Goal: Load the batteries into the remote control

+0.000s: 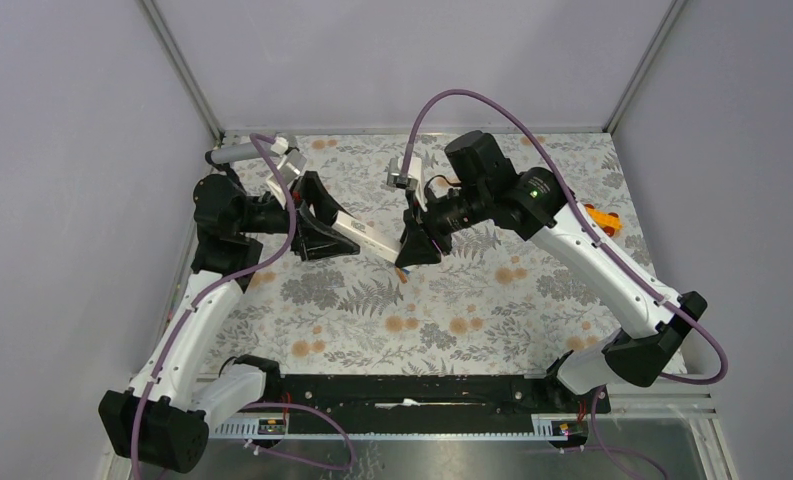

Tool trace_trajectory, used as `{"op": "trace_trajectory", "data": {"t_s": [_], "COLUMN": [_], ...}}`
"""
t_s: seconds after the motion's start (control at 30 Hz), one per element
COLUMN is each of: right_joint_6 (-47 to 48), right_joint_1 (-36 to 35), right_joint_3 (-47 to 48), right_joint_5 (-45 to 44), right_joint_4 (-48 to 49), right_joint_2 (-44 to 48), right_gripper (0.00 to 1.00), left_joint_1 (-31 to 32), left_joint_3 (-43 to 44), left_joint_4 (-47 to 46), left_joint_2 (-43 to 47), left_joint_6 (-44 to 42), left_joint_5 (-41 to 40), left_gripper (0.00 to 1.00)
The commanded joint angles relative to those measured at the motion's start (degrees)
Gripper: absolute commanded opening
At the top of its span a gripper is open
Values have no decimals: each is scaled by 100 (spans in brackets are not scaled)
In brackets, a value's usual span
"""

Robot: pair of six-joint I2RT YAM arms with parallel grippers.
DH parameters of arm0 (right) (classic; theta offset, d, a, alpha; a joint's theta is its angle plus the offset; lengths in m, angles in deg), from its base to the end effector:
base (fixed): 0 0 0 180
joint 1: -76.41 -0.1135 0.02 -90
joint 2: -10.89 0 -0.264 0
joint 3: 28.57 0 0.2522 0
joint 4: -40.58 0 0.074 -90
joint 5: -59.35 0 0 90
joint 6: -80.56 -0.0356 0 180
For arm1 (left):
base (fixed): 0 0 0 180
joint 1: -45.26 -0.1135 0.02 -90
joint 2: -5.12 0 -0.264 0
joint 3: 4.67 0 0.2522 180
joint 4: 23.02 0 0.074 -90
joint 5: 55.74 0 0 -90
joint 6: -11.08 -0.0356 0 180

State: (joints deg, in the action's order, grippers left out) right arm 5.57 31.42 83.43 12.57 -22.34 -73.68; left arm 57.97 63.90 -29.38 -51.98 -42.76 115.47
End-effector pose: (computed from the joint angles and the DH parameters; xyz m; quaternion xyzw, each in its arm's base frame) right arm 0.1951 0.2295 0.4345 -0.5593 0.6314 0.4264 0.3266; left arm 0.1868 -0.0782 0.4096 0.4241 0.5447 -0.6028 0.4000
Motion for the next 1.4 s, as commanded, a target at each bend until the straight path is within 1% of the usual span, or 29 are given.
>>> {"op": "trace_trajectory", "data": {"t_s": [0.0,0.07,0.2,0.23,0.3,0.33,0.37,0.4,0.5,0.53,0.57,0.63,0.7,0.8,0.87,0.9,0.97,1.0,1.07,1.17,1.23,1.37], "right_joint_6": [-31,-40,-49,-47,-61,-141,-252,-404,-1105,-1502,-1960,-3028,-4445,-6522,-7893,-8435,-9190,-9297,-9338,-9377,-9554,-10139], "right_joint_1": [-10,-12,-10,-5,-12,-10,-10,-10,29,118,249,598,936,1080,1081,1085,1081,1080,1081,1081,1065,997], "right_joint_3": [275,256,185,165,125,105,97,60,-361,-577,-819,-1315,-1958,-3053,-3608,-3783,-3978,-3983,-3913,-3641,-3460,-3192], "right_joint_5": [219,239,264,253,242,197,105,-40,-610,-722,-660,-350,-84,243,290,318,255,210,87,163,301,708], "right_joint_4": [88,97,90,88,103,137,187,250,800,1128,1468,2364,3543,6290,7776,8352,8937,9099,9087,9058,9164,9647], "right_joint_2": [39,44,48,58,68,79,79,87,263,368,467,688,951,1327,1342,1238,1056,1001,946,787,597,134], "right_gripper": [28,28,28,28,29,31,38,48,88,97,99,100,100,100,100,100,100,100,100,99,95,79], "left_joint_1": [-24,-23,-24,-28,-28,-29,-25,-31,-148,-252,-384,-645,-805,-889,-936,-970,-1002,-1007,-1016,-1016,-1016,-1016], "left_joint_3": [79,97,135,136,136,143,151,147,101,65,14,-133,-302,-416,-473,-516,-585,-599,-595,-629,-661,-675], "left_joint_4": [-98,-97,-110,-126,-165,-186,-229,-286,-474,-553,-667,-1119,-1778,-2003,-2271,-2531,-3135,-3330,-3426,-3671,-3757,-3592], "left_joint_2": [120,118,127,129,146,145,147,147,175,193,222,285,368,378,338,313,254,217,143,104,109,154], "left_joint_6": [-230,-233,-233,-233,-239,-233,-233,-230,-250,-250,-219,18,334,400,550,703,1112,1244,1320,1518,1588,1473], "left_joint_5": [-5,-28,-78,-85,-96,-95,-94,-112,-291,-341,-386,-446,-494,-693,-883,-1020,-1196,-1251,-1291,-1291,-1312,-1417], "left_gripper": [47,37,33,31,20,13,2,0,0,0,0,0,0,0,0,0,0,0,0,0,0,0]}}
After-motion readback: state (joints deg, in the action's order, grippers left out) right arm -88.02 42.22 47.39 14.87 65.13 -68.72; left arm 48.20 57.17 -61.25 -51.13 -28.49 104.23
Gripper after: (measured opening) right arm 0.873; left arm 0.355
